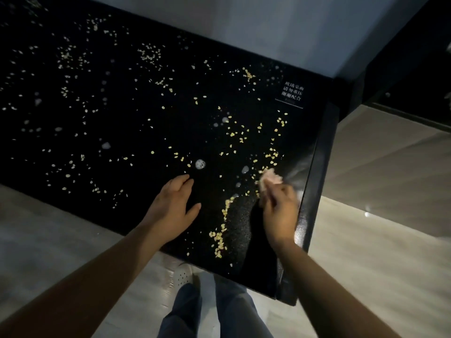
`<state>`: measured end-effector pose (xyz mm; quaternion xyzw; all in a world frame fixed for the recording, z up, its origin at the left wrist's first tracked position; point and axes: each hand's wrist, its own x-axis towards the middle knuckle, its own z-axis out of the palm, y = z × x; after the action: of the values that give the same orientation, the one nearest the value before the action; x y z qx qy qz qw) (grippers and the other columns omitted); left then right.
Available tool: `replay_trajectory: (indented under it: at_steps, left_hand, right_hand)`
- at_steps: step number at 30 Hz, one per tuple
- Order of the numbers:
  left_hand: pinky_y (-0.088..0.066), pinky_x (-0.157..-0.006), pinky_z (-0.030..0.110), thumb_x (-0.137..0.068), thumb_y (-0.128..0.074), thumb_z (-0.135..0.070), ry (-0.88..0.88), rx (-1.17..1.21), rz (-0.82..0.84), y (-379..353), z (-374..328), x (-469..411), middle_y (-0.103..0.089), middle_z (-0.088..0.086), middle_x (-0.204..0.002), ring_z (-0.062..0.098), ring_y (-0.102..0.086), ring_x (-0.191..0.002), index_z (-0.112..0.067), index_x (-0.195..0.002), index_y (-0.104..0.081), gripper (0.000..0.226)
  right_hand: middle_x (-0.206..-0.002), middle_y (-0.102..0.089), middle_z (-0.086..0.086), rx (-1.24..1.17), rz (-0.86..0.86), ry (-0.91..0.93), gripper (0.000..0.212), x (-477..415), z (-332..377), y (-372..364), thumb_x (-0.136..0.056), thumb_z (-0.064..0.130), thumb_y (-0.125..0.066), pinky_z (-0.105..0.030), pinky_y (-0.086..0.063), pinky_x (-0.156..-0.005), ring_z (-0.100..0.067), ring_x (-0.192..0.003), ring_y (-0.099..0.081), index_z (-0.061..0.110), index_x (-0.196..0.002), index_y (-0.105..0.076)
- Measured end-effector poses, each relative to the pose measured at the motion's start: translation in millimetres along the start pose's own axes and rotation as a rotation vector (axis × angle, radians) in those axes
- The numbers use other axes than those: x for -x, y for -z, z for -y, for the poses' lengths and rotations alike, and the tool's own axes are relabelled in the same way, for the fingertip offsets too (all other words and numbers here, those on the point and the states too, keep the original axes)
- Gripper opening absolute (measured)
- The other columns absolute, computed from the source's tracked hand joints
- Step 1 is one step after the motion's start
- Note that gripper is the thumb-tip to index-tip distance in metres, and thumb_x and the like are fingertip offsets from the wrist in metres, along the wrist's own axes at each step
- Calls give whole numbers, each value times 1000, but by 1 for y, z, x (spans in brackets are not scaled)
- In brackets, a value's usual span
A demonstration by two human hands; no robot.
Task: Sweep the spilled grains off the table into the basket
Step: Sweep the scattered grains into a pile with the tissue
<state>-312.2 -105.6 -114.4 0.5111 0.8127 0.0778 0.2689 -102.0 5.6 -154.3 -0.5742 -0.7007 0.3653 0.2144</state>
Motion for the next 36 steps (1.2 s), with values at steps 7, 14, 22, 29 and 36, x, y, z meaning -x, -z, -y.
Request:
replay_trajectory:
  at_steps: [7, 14, 22, 29, 36]
  left_hand:
    - [-32, -110, 34, -91, -52, -46, 30, -118, 35, -5, -4, -5, -18, 5, -153, 22, -22, -139, -10, -149, -24, 74]
    - [-33, -109, 36, -89, -53, -49, 53, -141, 21, -7, -10, -6, -17, 5, -154, 23, -23, -139, -10, -149, -24, 77]
    - [-33, -111, 39, -87, -54, -50, 46, -131, -6, -12, -6, -5, -20, 8, -154, 25, -23, -139, -8, -148, -27, 79]
    - [-30, -112, 34, -88, -52, -53, -3, -107, -5, -5, -1, -8, -23, 4, -152, 21, -24, -138, -9, -147, -29, 77]
    - [-40, -100, 26, -86, -55, -53, 32, 74, -30, 23, 5, -29, -44, -5, -134, 11, -43, -120, -19, -133, -50, 58]
  right_hand:
    - [-95, -53, 4, -184, 101, 98, 29, 5, 14, 16, -93, 8, -59, -3, -39, -74, 6, -87, -50, 21, -118, -66]
    - [-105, -53, -11, -82, -110, 46, 29, -96, -13, 56, -94, 10, -58, 1, -31, -80, -7, -92, -53, 9, -122, -65]
    - [-102, -49, 2, -62, 120, 216, 30, -66, 8, -9, -92, 5, -59, 1, -34, -83, -13, -95, -49, 10, -121, -66]
    - [-93, -50, 9, -136, 112, 167, 29, -53, 23, 5, -93, 10, -59, -1, -37, -73, 7, -85, -48, 19, -119, -66]
    - [-114, -52, -8, -41, -172, -18, 30, -145, 11, 27, -95, 15, -57, 1, -31, -78, -16, -99, -54, 10, -123, -65]
